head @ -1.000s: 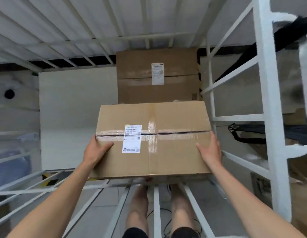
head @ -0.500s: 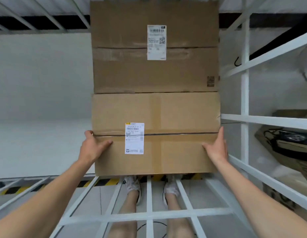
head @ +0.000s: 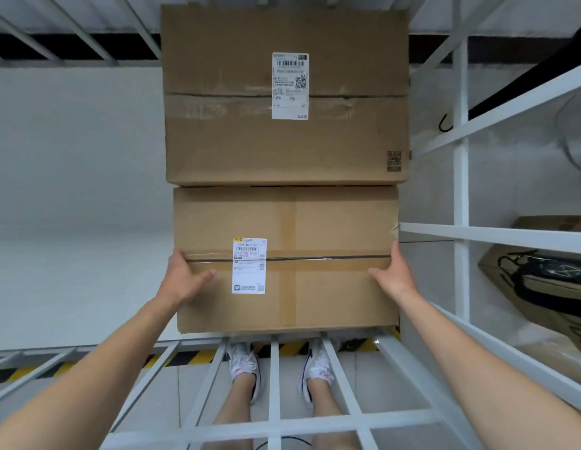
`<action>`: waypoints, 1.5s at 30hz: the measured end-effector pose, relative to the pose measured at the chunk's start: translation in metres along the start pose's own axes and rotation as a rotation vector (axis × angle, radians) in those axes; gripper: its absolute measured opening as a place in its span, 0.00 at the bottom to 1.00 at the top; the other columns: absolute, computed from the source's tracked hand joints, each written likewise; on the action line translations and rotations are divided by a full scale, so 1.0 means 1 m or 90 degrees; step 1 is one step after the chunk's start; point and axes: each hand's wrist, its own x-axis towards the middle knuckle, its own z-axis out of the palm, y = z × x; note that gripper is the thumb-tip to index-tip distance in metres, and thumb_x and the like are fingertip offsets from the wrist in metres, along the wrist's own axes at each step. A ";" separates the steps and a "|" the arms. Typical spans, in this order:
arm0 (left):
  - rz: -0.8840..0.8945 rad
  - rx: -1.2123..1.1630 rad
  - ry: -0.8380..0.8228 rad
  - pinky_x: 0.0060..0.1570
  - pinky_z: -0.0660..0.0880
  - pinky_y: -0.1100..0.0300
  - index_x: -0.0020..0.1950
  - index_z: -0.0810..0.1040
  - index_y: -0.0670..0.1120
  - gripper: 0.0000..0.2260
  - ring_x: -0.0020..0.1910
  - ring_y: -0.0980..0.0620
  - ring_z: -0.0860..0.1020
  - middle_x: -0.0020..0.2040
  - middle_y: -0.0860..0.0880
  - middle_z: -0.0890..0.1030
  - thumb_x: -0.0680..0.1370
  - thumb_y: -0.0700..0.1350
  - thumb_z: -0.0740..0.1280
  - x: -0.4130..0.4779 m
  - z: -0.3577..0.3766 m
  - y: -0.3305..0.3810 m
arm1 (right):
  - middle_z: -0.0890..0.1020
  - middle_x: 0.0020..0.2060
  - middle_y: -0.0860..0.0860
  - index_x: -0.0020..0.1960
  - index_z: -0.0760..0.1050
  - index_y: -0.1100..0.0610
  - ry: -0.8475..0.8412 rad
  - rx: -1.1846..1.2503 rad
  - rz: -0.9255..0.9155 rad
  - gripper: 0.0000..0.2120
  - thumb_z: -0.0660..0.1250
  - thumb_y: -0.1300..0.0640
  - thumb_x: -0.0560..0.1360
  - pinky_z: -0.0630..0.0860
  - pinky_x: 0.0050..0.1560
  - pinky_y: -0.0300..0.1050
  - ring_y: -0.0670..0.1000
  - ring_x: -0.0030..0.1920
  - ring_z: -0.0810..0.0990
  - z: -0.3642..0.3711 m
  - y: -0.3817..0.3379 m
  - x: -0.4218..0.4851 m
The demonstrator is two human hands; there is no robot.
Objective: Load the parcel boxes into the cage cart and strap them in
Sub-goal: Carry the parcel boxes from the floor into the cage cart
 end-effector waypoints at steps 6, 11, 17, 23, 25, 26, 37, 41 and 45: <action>0.179 0.238 -0.024 0.77 0.56 0.44 0.82 0.54 0.45 0.41 0.81 0.46 0.54 0.82 0.45 0.56 0.76 0.56 0.72 -0.098 -0.019 0.078 | 0.47 0.82 0.52 0.81 0.41 0.45 0.012 -0.133 -0.131 0.42 0.66 0.48 0.79 0.61 0.75 0.61 0.57 0.80 0.50 -0.039 -0.043 -0.088; 0.263 0.407 -0.051 0.77 0.50 0.36 0.83 0.48 0.53 0.40 0.82 0.48 0.46 0.83 0.50 0.49 0.78 0.62 0.65 -0.222 -0.049 0.144 | 0.47 0.81 0.54 0.81 0.40 0.44 -0.005 -0.229 -0.172 0.40 0.62 0.43 0.79 0.60 0.75 0.61 0.61 0.80 0.49 -0.087 -0.075 -0.211; 0.329 0.420 -0.037 0.76 0.48 0.36 0.82 0.50 0.52 0.38 0.81 0.45 0.47 0.83 0.49 0.51 0.78 0.61 0.65 -0.367 -0.090 0.206 | 0.45 0.81 0.56 0.82 0.43 0.47 0.001 -0.250 -0.205 0.36 0.58 0.43 0.81 0.52 0.77 0.59 0.61 0.80 0.46 -0.154 -0.069 -0.366; 0.519 0.538 -0.039 0.76 0.46 0.36 0.82 0.49 0.54 0.37 0.81 0.45 0.46 0.83 0.49 0.51 0.78 0.63 0.63 -0.472 -0.069 0.254 | 0.45 0.81 0.56 0.82 0.45 0.47 0.143 -0.188 -0.189 0.35 0.57 0.42 0.80 0.51 0.77 0.62 0.61 0.80 0.45 -0.211 -0.018 -0.451; 0.583 0.580 -0.062 0.76 0.45 0.36 0.82 0.50 0.56 0.37 0.81 0.44 0.45 0.83 0.49 0.50 0.78 0.64 0.62 -0.506 -0.046 0.267 | 0.46 0.81 0.55 0.82 0.46 0.47 0.186 -0.137 -0.155 0.35 0.56 0.41 0.80 0.53 0.77 0.62 0.61 0.80 0.46 -0.228 0.012 -0.471; 0.620 0.595 -0.074 0.76 0.45 0.36 0.82 0.50 0.56 0.36 0.81 0.44 0.45 0.83 0.49 0.51 0.79 0.64 0.61 -0.524 -0.032 0.273 | 0.47 0.82 0.55 0.82 0.46 0.47 0.204 -0.103 -0.132 0.35 0.56 0.41 0.80 0.54 0.77 0.62 0.60 0.80 0.46 -0.235 0.031 -0.481; 0.903 0.785 -0.278 0.76 0.45 0.38 0.82 0.53 0.57 0.33 0.81 0.45 0.47 0.82 0.49 0.54 0.80 0.67 0.55 -0.731 0.207 0.264 | 0.50 0.81 0.55 0.82 0.48 0.47 0.351 0.202 0.181 0.34 0.57 0.41 0.81 0.58 0.76 0.60 0.60 0.79 0.54 -0.276 0.302 -0.587; 0.966 0.831 -0.363 0.77 0.45 0.38 0.82 0.52 0.56 0.32 0.81 0.46 0.46 0.83 0.50 0.53 0.80 0.66 0.55 -0.803 0.303 0.230 | 0.55 0.81 0.57 0.82 0.53 0.50 0.410 0.307 0.262 0.33 0.58 0.42 0.81 0.59 0.75 0.56 0.59 0.79 0.56 -0.266 0.404 -0.618; 1.000 0.875 -0.414 0.77 0.43 0.40 0.82 0.52 0.57 0.33 0.81 0.48 0.46 0.83 0.50 0.53 0.80 0.66 0.56 -0.857 0.375 0.196 | 0.56 0.80 0.55 0.81 0.55 0.50 0.467 0.409 0.330 0.32 0.60 0.44 0.80 0.58 0.76 0.55 0.57 0.79 0.55 -0.259 0.478 -0.641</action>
